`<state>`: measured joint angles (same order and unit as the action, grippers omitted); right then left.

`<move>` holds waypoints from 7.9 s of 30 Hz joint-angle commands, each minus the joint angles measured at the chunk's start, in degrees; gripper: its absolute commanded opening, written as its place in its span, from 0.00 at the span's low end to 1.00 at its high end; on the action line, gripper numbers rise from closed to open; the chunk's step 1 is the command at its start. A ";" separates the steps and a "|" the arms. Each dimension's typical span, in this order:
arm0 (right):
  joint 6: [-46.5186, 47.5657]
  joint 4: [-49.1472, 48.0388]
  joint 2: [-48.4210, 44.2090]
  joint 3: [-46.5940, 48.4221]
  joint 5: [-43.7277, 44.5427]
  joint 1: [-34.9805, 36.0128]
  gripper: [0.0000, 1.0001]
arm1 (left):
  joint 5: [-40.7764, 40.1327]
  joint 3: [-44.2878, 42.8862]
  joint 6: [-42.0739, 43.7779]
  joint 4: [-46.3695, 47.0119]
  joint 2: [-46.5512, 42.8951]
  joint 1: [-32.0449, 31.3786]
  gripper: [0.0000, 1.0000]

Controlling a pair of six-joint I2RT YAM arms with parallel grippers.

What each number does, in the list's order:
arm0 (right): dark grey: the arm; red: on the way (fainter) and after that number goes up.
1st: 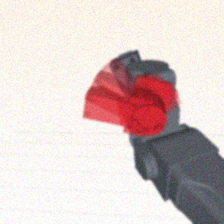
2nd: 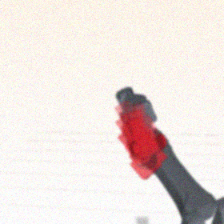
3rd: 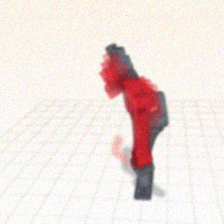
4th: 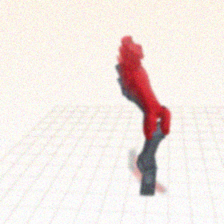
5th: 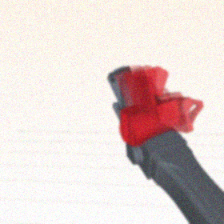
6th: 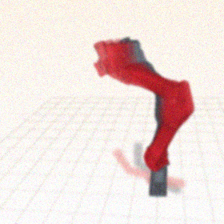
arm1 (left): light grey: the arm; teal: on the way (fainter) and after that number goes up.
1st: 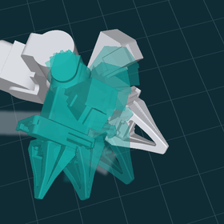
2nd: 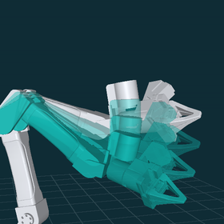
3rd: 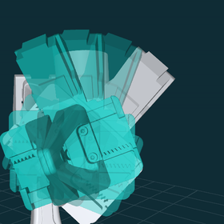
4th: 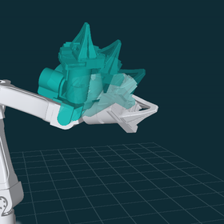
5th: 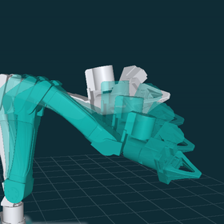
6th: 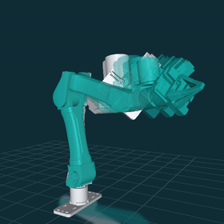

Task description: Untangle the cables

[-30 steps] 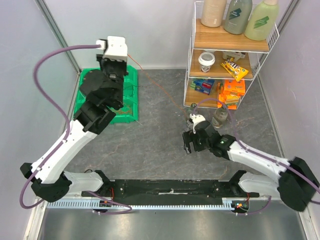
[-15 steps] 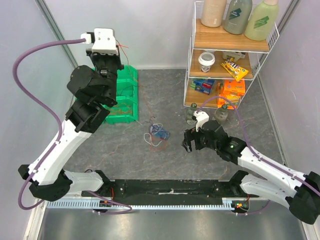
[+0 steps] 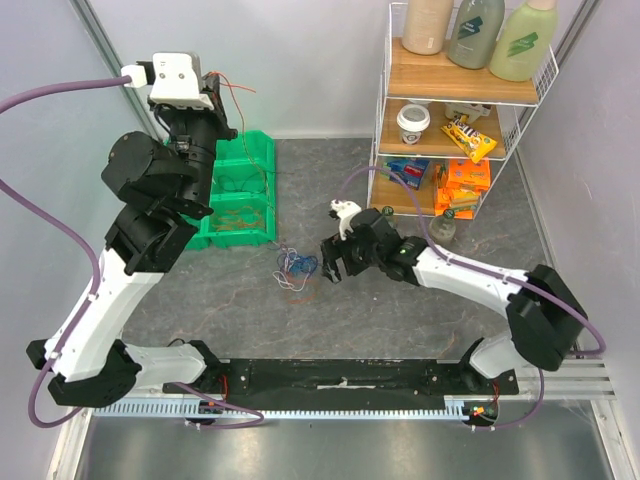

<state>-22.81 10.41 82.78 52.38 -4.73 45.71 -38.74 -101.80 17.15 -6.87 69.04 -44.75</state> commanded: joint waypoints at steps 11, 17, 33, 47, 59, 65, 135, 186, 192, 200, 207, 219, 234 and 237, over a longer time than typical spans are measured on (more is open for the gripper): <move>6.11 -0.48 16.17 13.62 -1.16 3.85 0.73 | 3.41 -7.01 -2.91 -0.60 0.40 0.10 0.02; 5.15 0.92 20.13 17.40 1.47 4.65 0.52 | 3.76 -9.82 -2.65 -0.60 0.31 0.10 0.02; -13.55 12.76 -13.68 -12.56 28.08 0.79 0.00 | 1.13 -16.24 21.77 15.65 2.33 0.10 0.02; -25.88 31.42 -26.09 -15.55 36.02 -17.58 0.00 | -3.89 -28.52 39.63 27.44 6.63 0.10 0.02; -26.77 32.30 -24.78 -15.91 34.97 -21.37 0.00 | 0.25 -33.99 41.13 29.63 6.02 0.10 0.02; -27.64 32.91 -23.55 -15.82 36.11 -24.08 0.00 | -2.03 -34.16 40.93 25.15 7.69 0.10 0.02; -17.45 25.09 -23.54 -16.96 23.63 -28.75 0.00 | 27.57 14.37 -25.50 -31.52 22.00 8.28 0.02; -15.86 23.16 -23.19 -17.66 21.87 -28.75 0.00 | 34.71 12.77 -33.50 -33.47 50.05 1.51 0.85; -15.78 23.07 -23.02 -17.66 21.69 -28.75 0.00 | 29.43 12.50 -33.49 -33.12 52.69 0.37 0.52; -15.86 23.07 -23.11 -17.75 21.87 -28.75 0.00 | 23.28 15.84 -31.92 -30.57 48.05 0.28 0.02; -15.69 23.16 -23.11 -17.75 21.87 -28.66 0.00 | 23.44 15.40 -26.91 -26.88 36.72 0.28 0.02; -15.78 22.90 -23.28 -17.93 21.69 -28.75 0.00 | 25.64 4.87 -33.57 -32.58 38.18 3.53 0.10; -15.51 22.81 -23.19 -17.75 21.69 -28.75 0.00 | 36.89 8.01 -42.28 -36.99 43.28 6.26 0.95; -15.25 22.81 -22.84 -17.66 21.34 -28.84 0.00 | 37.51 7.93 -44.04 -38.21 45.83 6.34 0.96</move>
<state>-38.92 34.28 60.05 35.00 16.73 17.06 -4.27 -94.26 -22.24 -44.25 113.97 -38.15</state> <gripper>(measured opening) 0.012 0.958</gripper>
